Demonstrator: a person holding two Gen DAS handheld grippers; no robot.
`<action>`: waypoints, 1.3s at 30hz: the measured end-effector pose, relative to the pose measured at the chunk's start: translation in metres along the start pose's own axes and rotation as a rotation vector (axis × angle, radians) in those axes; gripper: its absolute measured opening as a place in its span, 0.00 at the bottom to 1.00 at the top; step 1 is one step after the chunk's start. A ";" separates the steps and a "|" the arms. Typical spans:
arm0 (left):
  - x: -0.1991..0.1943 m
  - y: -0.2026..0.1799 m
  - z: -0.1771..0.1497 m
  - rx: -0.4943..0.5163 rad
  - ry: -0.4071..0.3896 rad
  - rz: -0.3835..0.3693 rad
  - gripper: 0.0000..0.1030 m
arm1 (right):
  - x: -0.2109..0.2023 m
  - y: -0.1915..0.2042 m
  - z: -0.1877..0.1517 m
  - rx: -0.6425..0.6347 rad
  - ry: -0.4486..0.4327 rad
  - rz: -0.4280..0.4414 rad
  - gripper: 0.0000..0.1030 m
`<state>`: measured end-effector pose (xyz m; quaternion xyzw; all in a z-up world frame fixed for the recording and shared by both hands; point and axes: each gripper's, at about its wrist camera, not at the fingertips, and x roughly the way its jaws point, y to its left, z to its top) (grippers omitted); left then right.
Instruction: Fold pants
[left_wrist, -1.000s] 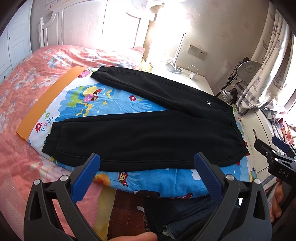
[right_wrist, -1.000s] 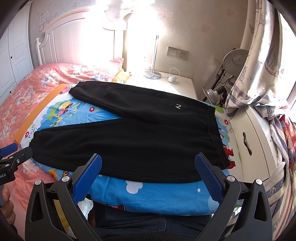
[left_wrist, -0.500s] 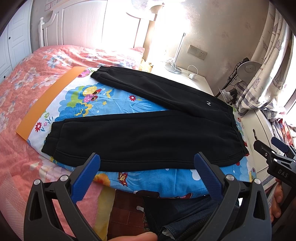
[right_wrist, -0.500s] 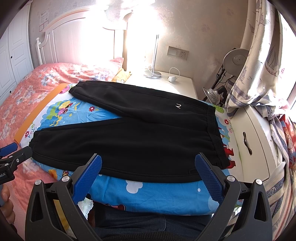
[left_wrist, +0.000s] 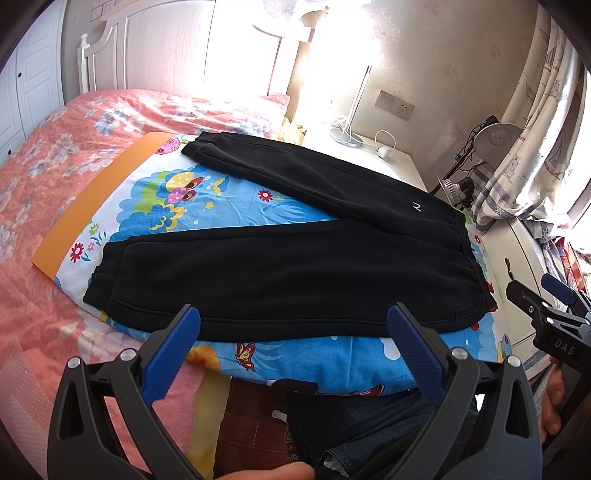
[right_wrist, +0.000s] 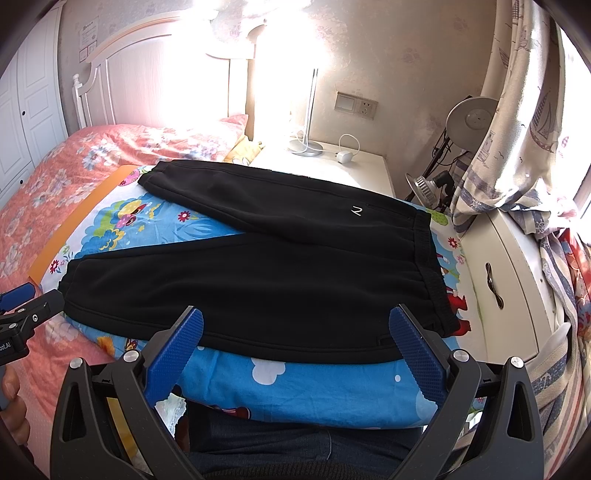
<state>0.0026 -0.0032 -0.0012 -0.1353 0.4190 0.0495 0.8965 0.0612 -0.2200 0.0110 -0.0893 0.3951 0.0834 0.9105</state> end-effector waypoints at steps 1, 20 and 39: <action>0.000 0.000 0.000 0.000 0.000 -0.001 0.98 | 0.000 0.000 0.000 -0.001 0.000 0.000 0.95; 0.082 -0.019 -0.003 0.046 0.081 -0.225 0.98 | 0.124 -0.081 -0.038 0.151 0.260 0.315 0.95; 0.243 -0.048 0.028 -0.048 0.357 -0.320 0.98 | 0.386 -0.270 0.139 -0.179 0.426 -0.069 0.95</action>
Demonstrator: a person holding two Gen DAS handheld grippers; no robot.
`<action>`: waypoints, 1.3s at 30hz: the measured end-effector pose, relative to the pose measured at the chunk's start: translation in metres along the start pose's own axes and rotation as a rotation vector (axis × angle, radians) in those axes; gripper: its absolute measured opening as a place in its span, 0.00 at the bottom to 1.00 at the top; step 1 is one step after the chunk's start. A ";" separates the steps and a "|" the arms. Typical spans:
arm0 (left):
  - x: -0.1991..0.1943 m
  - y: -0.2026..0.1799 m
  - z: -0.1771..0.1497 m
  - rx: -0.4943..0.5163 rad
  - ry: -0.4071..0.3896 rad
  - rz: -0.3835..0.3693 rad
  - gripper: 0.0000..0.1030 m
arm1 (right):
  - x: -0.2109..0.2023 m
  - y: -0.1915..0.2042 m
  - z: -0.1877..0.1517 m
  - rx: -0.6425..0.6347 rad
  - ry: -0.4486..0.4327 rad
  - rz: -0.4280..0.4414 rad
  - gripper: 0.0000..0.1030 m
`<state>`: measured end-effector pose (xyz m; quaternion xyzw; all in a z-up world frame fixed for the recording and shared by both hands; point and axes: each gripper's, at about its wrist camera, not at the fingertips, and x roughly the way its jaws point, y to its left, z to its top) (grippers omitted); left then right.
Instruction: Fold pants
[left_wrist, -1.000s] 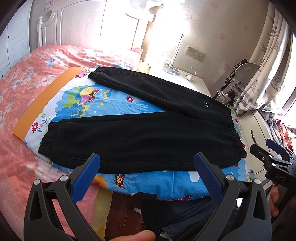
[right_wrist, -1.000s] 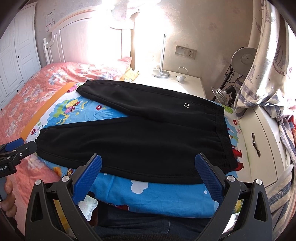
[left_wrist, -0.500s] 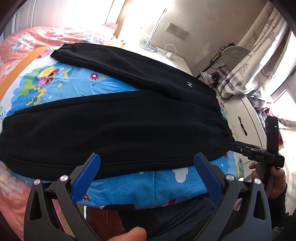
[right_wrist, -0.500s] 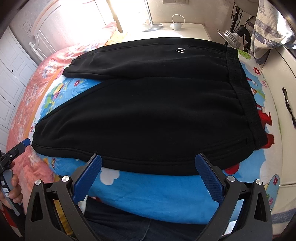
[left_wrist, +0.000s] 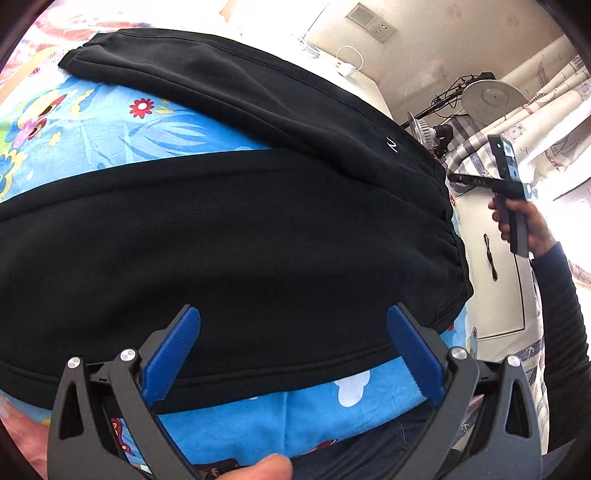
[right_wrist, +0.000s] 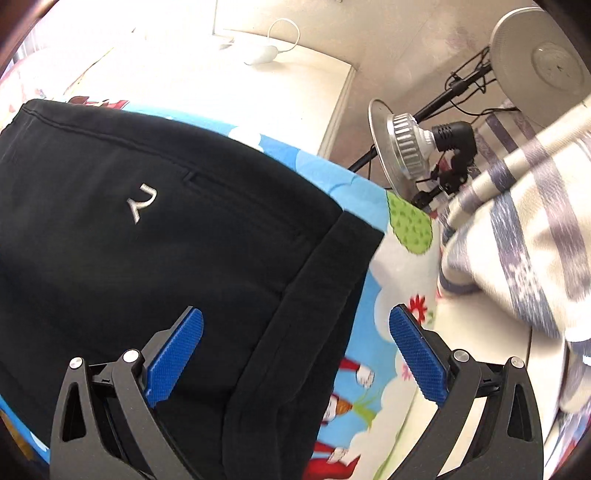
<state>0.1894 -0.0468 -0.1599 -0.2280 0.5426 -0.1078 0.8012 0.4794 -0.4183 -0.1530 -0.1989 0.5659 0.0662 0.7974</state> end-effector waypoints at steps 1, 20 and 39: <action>0.006 0.000 0.003 -0.006 0.010 -0.002 0.98 | 0.009 -0.001 0.014 -0.016 0.014 0.007 0.95; 0.019 0.020 0.036 -0.121 0.029 0.034 0.98 | 0.068 0.036 0.090 -0.252 0.151 0.221 0.08; 0.066 0.077 0.277 -0.500 0.016 -0.222 0.82 | -0.106 0.064 -0.018 -0.259 -0.178 0.240 0.07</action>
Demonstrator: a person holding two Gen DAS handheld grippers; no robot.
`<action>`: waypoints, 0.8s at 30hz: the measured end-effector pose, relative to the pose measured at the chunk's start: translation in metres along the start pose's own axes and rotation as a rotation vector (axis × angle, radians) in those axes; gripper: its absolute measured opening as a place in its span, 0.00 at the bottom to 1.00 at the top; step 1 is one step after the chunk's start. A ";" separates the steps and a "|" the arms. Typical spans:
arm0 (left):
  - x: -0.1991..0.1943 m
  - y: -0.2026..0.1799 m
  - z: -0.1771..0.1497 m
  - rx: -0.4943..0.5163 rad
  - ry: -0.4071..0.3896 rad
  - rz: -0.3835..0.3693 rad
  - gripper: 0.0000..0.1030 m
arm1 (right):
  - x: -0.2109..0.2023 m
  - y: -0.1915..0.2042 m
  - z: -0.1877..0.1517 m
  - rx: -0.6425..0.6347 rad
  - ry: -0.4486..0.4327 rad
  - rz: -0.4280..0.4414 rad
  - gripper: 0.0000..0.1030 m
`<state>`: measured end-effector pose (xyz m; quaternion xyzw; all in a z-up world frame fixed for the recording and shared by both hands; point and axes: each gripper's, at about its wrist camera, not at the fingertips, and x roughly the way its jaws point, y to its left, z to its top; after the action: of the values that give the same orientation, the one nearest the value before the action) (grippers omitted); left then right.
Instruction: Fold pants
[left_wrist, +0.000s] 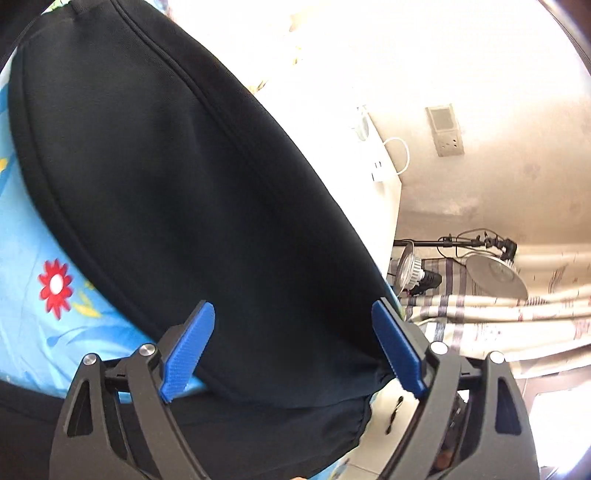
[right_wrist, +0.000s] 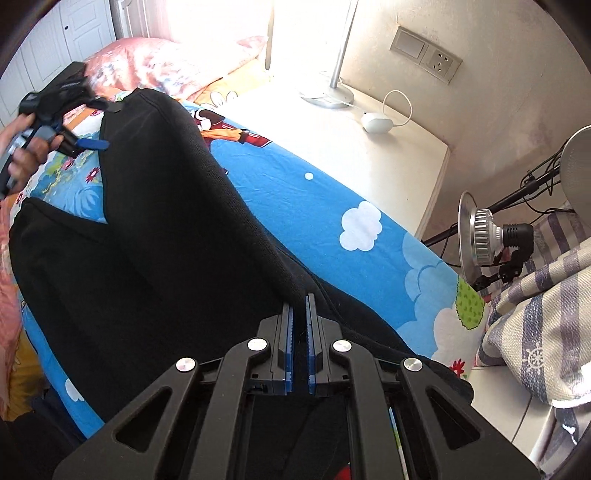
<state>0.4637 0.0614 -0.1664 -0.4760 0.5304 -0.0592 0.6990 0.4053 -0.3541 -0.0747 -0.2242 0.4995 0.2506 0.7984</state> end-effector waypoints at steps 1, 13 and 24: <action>0.008 -0.001 0.012 -0.030 0.008 0.002 0.80 | -0.003 0.005 -0.005 0.000 -0.007 0.003 0.07; 0.037 0.030 0.038 -0.179 0.044 0.057 0.13 | -0.008 0.056 -0.055 -0.015 -0.009 0.031 0.07; -0.071 0.114 -0.228 -0.033 -0.119 -0.097 0.05 | -0.012 0.050 -0.173 0.168 -0.022 0.115 0.07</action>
<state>0.2028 0.0271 -0.1978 -0.5153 0.4650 -0.0558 0.7177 0.2513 -0.4230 -0.1383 -0.1246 0.5218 0.2557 0.8042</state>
